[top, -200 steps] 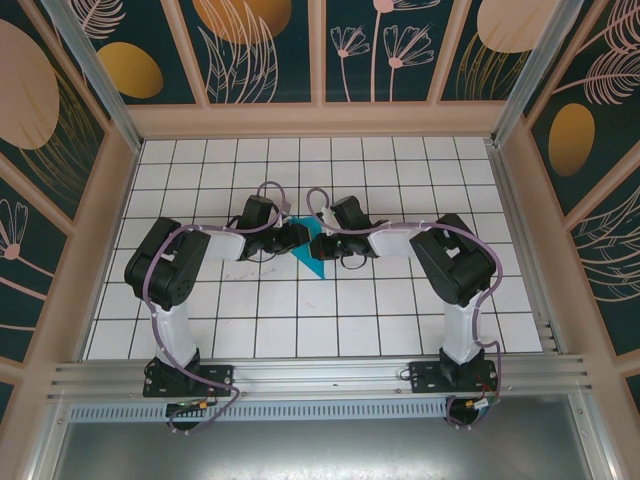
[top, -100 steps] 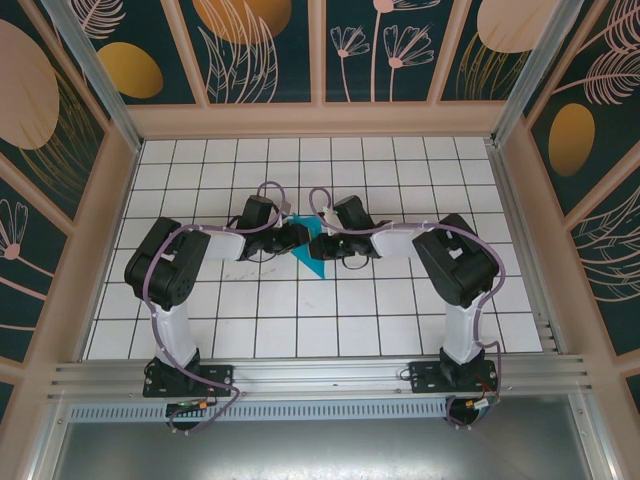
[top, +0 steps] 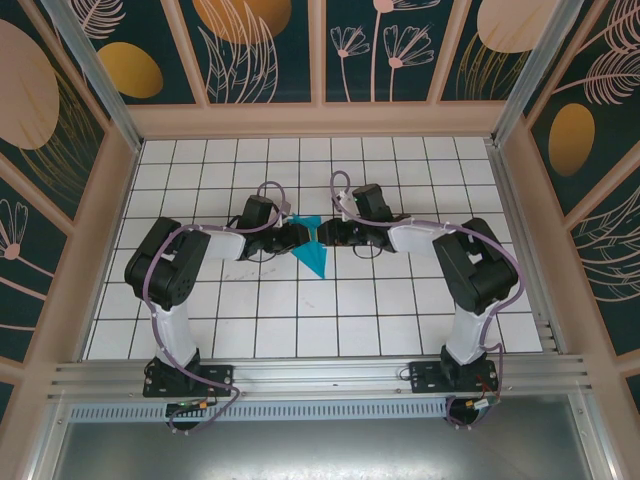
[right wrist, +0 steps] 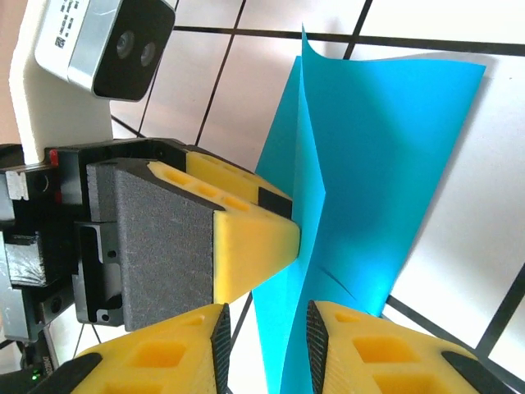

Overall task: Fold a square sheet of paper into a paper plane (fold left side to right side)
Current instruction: Fourth fold the wing at the center of the table.

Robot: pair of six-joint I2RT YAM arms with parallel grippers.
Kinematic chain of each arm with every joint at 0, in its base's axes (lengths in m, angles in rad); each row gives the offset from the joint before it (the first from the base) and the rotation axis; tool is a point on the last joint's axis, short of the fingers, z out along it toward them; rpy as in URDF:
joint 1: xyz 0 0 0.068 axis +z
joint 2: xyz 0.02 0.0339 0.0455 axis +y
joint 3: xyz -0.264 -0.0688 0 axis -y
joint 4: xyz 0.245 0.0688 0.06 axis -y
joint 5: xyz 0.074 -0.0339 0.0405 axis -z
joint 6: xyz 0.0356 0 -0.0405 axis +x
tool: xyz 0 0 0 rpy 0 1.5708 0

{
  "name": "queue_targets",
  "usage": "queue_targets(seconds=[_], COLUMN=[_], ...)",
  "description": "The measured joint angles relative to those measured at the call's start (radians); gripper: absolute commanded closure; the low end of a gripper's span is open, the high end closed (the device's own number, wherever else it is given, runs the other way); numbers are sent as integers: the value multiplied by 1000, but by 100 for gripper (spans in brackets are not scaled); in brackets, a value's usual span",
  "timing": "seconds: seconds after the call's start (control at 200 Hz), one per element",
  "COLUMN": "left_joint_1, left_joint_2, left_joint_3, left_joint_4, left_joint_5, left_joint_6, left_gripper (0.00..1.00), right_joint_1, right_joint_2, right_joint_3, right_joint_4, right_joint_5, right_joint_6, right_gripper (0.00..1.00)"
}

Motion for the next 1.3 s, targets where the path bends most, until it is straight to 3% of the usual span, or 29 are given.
queue_targets(seconds=[0.43,0.856,1.301], left_joint_1=[0,0,0], left_joint_2=[0,0,0], left_joint_3=[0,0,0], left_joint_4=[0,0,-1], left_joint_5=[0,-1,-3], left_joint_6=[0,0,0], left_gripper=[62,62,62], right_joint_1=[2,2,2], right_joint_2=[99,132,137], right_joint_3=[40,52,64], right_joint_4=[31,23,-27], right_joint_5=[-34,-30,39], right_joint_6=[66,67,58], right_gripper=[71,100,100])
